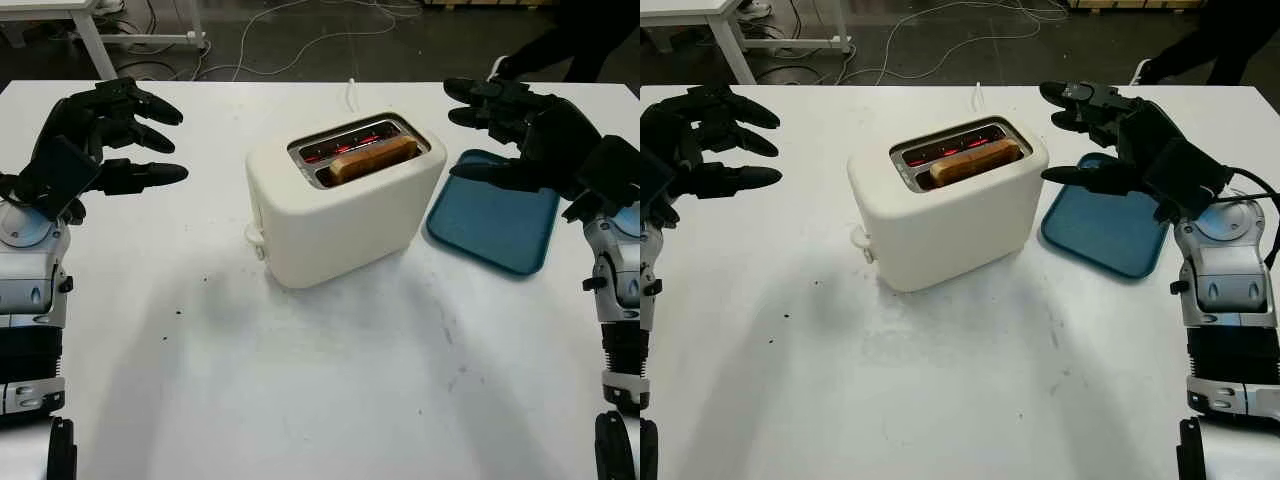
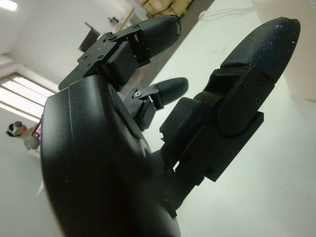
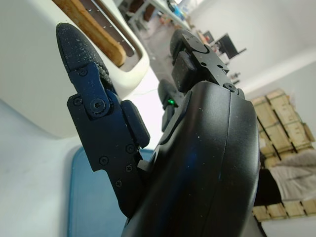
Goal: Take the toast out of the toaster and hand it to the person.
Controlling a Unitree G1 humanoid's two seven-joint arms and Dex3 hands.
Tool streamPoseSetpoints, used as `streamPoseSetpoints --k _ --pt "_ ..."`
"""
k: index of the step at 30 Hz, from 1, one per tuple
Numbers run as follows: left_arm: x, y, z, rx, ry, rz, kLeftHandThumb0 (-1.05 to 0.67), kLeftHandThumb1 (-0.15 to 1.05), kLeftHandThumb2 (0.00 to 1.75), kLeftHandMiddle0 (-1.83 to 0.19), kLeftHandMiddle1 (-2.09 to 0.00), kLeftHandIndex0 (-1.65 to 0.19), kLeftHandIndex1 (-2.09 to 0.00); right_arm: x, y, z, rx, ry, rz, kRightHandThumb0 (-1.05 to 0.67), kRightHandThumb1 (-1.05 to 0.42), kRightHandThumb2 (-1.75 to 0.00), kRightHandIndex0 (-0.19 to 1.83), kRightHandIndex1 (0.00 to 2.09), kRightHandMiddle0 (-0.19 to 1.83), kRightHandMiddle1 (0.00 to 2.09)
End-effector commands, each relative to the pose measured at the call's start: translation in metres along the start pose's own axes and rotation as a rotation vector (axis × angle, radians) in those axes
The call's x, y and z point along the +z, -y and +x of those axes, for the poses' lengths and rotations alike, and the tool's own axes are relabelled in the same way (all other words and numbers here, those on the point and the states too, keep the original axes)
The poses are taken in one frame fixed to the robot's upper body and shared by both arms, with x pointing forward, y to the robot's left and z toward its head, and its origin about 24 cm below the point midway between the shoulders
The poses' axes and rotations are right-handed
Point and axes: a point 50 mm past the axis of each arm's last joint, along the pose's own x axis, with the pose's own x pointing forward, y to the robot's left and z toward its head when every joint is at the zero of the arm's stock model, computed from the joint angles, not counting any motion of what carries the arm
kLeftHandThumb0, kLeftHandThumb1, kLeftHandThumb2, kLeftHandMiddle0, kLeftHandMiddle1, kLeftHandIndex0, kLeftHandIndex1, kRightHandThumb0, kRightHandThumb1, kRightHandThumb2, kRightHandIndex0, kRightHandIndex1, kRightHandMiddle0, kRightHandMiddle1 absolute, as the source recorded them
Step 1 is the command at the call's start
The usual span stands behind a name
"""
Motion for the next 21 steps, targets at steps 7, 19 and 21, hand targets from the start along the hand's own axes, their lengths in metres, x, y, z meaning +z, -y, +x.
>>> streamPoseSetpoints --k 7,19,21 --pt "-0.0009 0.0018 0.0003 -0.001 0.003 -0.003 -1.05 0.57 0.0 -0.63 -1.05 -0.6 -0.97 0.0009 -0.0016 0.0 0.001 0.001 0.017 -0.68 -0.75 0.0 0.08 0.59 0.41 0.0" --pt "-0.0001 0.0016 -0.0003 0.001 -0.002 0.002 -1.05 0.56 0.0 -0.62 -1.06 -0.6 -0.97 -0.0002 -0.0018 -0.0001 -0.006 0.003 0.007 -0.72 -0.75 0.0 0.1 0.6 0.42 0.01" --pt "-0.0003 0.0021 -0.0003 0.002 0.0 -0.003 -1.05 0.56 0.0 -0.62 -1.06 -0.6 -0.97 0.0 -0.0016 -0.0002 -0.005 0.005 0.001 -0.72 -0.75 0.0 0.1 0.6 0.42 0.01"
